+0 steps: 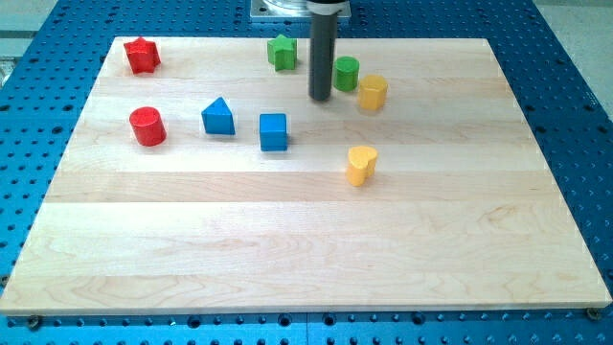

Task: Move the green circle diagonal to the top right of the hexagon

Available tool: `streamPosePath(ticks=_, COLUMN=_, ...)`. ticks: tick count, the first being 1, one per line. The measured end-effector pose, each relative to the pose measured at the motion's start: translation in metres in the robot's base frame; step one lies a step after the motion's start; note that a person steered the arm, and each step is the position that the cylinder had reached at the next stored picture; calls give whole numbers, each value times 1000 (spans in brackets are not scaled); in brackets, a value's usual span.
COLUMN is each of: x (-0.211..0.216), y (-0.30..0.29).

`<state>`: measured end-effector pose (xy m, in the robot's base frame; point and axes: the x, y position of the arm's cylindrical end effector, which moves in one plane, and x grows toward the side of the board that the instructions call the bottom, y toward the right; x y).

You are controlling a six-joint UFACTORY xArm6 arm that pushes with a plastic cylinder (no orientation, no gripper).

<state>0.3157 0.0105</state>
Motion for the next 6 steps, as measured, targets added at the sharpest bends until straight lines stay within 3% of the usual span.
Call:
streamPosePath(ticks=1, x=-10, y=11)
streamPosePath(ticks=3, x=-46, y=115)
streamPosePath(ticks=6, x=-52, y=136)
